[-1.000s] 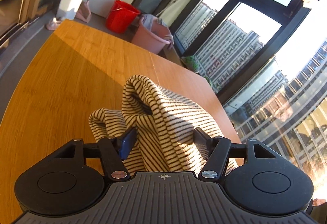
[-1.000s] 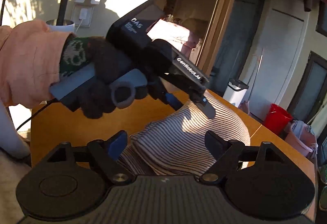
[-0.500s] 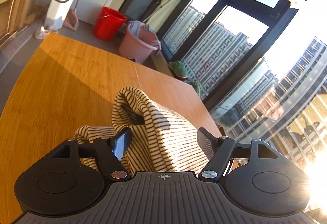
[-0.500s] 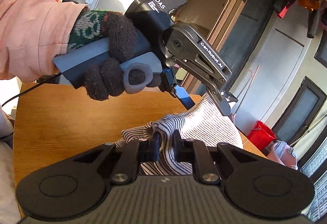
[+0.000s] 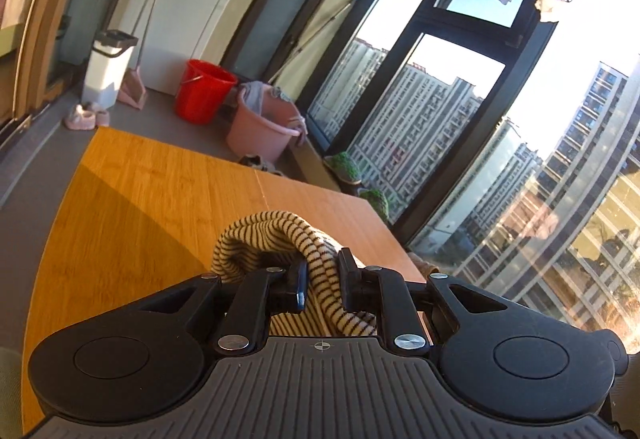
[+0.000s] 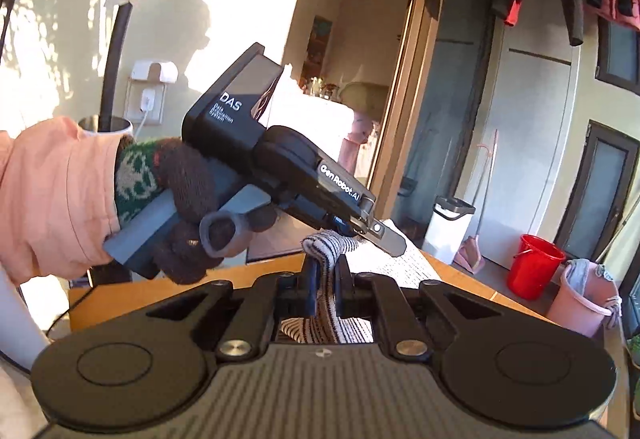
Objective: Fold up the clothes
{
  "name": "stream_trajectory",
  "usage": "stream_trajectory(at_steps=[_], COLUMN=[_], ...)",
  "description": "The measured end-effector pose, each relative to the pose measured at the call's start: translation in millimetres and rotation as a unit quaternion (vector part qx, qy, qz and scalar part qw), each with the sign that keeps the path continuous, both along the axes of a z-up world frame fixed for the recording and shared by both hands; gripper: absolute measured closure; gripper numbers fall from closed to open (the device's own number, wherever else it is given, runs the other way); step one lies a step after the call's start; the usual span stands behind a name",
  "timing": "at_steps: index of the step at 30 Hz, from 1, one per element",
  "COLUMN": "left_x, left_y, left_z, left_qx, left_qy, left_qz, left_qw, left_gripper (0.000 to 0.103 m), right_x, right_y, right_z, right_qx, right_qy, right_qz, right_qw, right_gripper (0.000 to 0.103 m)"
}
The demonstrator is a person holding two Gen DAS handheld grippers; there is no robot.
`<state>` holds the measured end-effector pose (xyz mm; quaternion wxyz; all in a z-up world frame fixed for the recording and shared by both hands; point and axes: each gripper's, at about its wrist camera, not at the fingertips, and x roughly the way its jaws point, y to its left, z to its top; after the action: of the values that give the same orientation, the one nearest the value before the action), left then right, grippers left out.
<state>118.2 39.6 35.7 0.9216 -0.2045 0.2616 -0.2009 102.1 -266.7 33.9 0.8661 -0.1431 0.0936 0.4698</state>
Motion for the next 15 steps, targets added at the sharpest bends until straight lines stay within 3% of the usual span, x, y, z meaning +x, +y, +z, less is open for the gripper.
stream_trajectory(at_steps=[3, 7, 9, 11, 15], left_x=[-10, -14, -17, -19, -15], left_y=[12, 34, 41, 38, 23], left_z=[-7, -15, -12, -11, -21], left_qx=[0.008, -0.001, -0.006, 0.003, 0.055], left_qy=[0.009, 0.028, 0.021, 0.019, 0.041], left_qz=[0.022, 0.049, 0.045, 0.033, 0.025], left_qw=[0.9997, 0.9984, 0.9988, 0.9993, 0.9973], left_gripper=[0.085, 0.084, 0.076, 0.061, 0.061], right_x=[5, 10, 17, 21, 18], right_y=[21, 70, 85, 92, 95], right_z=[-8, -45, -60, -67, -70], right_qx=[-0.007, -0.073, -0.096, -0.102, -0.109], right_qy=[0.042, 0.077, 0.091, 0.099, 0.084], right_qz=[0.048, 0.084, 0.083, 0.083, 0.085], right_qw=[0.998, 0.991, 0.988, 0.986, 0.987], right_gripper=[0.095, 0.095, 0.095, 0.095, 0.092])
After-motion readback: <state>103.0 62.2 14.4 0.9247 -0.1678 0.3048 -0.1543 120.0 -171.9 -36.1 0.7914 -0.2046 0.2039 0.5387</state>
